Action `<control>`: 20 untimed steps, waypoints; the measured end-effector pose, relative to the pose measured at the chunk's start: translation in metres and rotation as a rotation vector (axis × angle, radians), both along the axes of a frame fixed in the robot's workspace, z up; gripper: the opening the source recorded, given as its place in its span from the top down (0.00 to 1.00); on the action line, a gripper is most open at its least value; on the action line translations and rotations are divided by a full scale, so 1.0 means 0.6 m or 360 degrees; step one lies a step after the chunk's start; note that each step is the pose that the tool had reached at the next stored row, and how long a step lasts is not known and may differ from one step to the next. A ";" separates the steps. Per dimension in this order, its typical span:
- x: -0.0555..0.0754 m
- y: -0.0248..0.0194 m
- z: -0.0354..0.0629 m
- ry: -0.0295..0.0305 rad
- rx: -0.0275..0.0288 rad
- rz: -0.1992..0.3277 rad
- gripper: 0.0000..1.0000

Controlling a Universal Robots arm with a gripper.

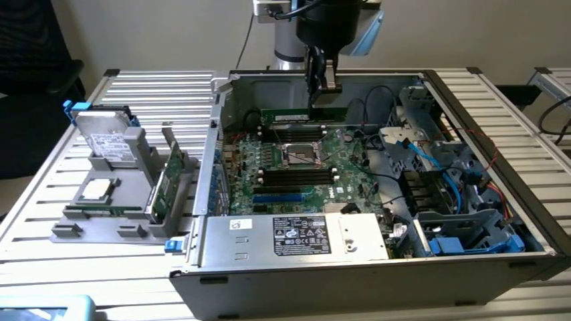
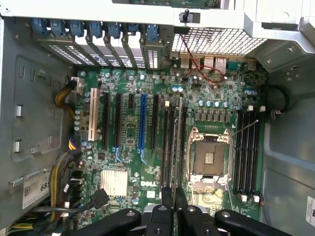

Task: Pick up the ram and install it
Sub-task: 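Insert the ram into the slot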

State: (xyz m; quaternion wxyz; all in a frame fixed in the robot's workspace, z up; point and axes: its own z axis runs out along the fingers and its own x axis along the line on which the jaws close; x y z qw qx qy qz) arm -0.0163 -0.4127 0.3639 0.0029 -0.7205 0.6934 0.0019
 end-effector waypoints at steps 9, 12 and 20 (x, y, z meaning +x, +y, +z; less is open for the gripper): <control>0.000 0.0000 0.000 -0.00003 0.00001 0.0000 0.86; 0.000 0.0007 0.000 -0.00003 -0.00004 0.0000 0.86; -0.001 0.0111 -0.011 0.00092 -0.00232 0.0000 0.86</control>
